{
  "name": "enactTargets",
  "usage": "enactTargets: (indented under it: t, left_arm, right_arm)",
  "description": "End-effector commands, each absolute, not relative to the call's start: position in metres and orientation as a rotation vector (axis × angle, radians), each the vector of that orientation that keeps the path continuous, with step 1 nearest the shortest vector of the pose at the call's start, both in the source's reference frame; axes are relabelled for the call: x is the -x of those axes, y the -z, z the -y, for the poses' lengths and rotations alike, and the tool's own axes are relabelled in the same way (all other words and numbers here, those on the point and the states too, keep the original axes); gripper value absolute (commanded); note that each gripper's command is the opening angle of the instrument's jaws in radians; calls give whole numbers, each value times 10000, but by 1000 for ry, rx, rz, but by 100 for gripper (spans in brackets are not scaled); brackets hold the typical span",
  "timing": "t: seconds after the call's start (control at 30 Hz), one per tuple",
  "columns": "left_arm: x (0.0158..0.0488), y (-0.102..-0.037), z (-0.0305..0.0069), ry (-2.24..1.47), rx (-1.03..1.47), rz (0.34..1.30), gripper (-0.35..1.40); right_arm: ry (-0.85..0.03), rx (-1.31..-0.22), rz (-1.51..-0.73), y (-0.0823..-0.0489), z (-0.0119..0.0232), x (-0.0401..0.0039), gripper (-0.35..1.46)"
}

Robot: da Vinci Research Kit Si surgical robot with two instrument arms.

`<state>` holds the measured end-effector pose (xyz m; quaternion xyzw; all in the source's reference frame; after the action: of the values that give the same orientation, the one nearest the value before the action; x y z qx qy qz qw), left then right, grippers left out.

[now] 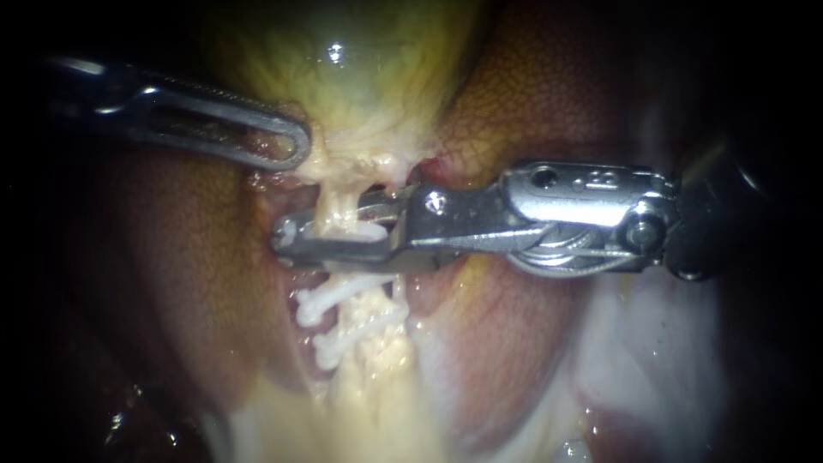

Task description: Going back third clip left tube

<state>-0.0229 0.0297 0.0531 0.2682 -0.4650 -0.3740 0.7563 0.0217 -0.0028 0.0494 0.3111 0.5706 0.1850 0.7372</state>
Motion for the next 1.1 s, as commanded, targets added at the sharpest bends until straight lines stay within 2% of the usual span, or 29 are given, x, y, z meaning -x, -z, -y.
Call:
enactTargets:
  t: [0.03,0.1,0.2,0.5,0.93,1.1]
  left_arm:
    - [228,-531,-297,815,-585,1014,-35]
    - [228,-531,-297,815,-585,1014,-35]
    - [228,-531,-296,815,-585,1014,-35]
    - [225,-530,-295,814,-585,1014,-35]
    - [223,-529,-294,813,-586,1014,-35]
    - [222,-529,-294,813,-586,1014,-35]
  right_arm:
    - [-405,-683,-1253,-495,29,-217,-34]
    - [-408,-678,-1252,-498,29,-218,6]
    - [-437,-613,-1242,-509,28,-221,41]
    - [-377,-505,-1245,-536,29,-199,48]
    - [-276,-396,-1256,-527,40,-144,50]
    - [-258,-385,-1258,-516,44,-116,50]
